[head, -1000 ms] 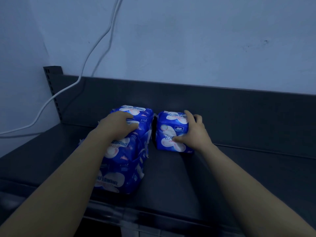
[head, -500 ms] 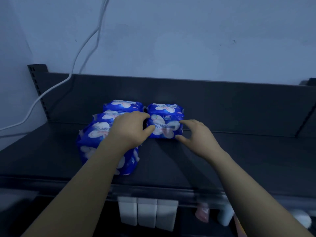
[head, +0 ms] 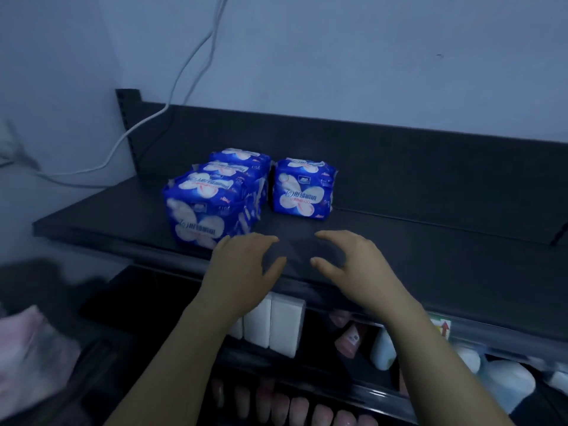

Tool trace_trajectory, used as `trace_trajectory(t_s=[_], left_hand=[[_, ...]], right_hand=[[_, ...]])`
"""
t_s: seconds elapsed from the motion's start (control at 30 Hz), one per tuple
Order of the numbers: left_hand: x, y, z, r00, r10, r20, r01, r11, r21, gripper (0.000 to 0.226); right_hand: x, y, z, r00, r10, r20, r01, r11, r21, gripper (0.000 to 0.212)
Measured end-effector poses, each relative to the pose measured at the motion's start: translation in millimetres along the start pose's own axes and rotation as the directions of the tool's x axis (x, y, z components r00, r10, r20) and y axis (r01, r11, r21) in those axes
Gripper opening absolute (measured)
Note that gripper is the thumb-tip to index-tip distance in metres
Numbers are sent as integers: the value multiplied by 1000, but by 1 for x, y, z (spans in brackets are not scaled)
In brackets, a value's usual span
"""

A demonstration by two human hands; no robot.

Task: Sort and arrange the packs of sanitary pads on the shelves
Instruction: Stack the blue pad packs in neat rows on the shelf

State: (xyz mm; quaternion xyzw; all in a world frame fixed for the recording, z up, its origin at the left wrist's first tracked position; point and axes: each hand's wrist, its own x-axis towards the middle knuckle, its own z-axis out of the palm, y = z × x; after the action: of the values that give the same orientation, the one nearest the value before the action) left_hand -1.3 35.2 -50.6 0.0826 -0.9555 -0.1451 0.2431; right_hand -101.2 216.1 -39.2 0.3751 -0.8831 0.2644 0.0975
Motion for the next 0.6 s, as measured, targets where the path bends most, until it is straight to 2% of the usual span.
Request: trace_trajectory(t_s=[0.17,0.27,0.37,0.5,0.6], left_hand=[[-72,26,5,984,-171,-48,172,985,27,45],[-122,48,0,946,-321,-42,323,943,80,43],[-178,67,-7,895,-440,-70,446,885,133,49],[-253,84,-29,817,-559,-144,577,797,180,47],[-303,99,-55,736,-643,-214,677,700,226,42]], right_hand=[[-40,-1,2,982,-159,100,150,985,90,44],[-66,-3,13,948,-258,188,236,963,132,47],[-97,-13,28,895,-363,259,312,925,217,48],[-134,-46,40,798,-498,339,397,858,327,32],[-157,-81,45,725,-592,352,462,797,389,43]])
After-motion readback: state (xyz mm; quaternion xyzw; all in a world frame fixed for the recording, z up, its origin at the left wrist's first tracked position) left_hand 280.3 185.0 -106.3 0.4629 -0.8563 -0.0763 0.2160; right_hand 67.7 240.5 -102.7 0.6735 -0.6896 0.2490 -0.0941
